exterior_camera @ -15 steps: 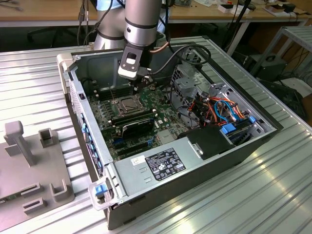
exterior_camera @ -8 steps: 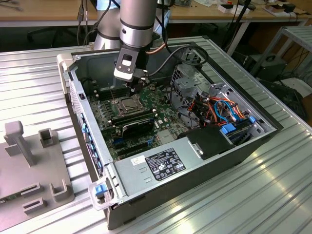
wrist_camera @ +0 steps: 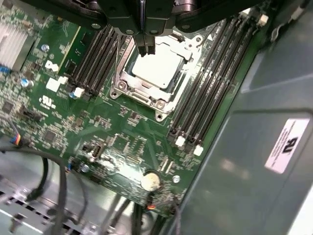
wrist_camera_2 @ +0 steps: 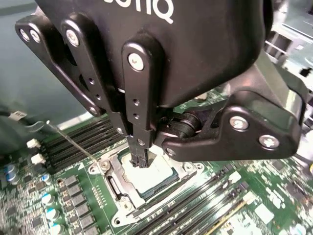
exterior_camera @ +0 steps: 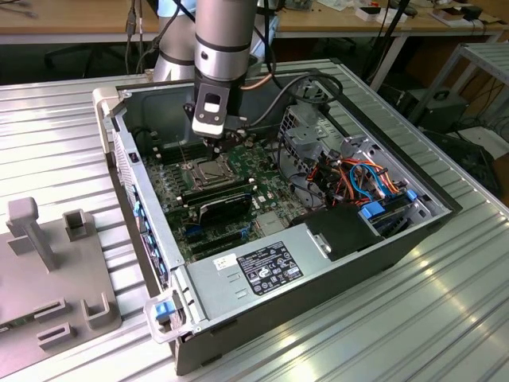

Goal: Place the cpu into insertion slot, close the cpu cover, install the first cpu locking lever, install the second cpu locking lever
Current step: 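Install the first cpu locking lever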

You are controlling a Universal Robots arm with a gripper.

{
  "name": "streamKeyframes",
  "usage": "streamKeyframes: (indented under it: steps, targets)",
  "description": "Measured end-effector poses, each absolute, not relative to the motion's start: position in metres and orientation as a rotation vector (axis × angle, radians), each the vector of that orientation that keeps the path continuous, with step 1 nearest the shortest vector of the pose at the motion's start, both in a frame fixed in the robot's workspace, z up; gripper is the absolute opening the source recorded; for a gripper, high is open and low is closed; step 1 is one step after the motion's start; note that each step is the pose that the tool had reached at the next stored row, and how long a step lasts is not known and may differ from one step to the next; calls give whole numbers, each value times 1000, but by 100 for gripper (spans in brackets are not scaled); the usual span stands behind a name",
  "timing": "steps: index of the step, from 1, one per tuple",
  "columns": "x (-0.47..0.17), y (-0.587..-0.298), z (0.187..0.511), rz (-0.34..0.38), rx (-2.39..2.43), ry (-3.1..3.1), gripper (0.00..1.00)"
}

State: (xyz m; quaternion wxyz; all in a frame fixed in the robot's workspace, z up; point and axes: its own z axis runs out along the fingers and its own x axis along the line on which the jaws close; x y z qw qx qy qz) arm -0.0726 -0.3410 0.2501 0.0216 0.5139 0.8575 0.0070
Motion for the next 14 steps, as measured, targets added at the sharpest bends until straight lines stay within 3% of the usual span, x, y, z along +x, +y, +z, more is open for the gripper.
streamKeyframes:
  steps: [14]
  targets:
    - [-73,-341,250,22,1583,2664,11]
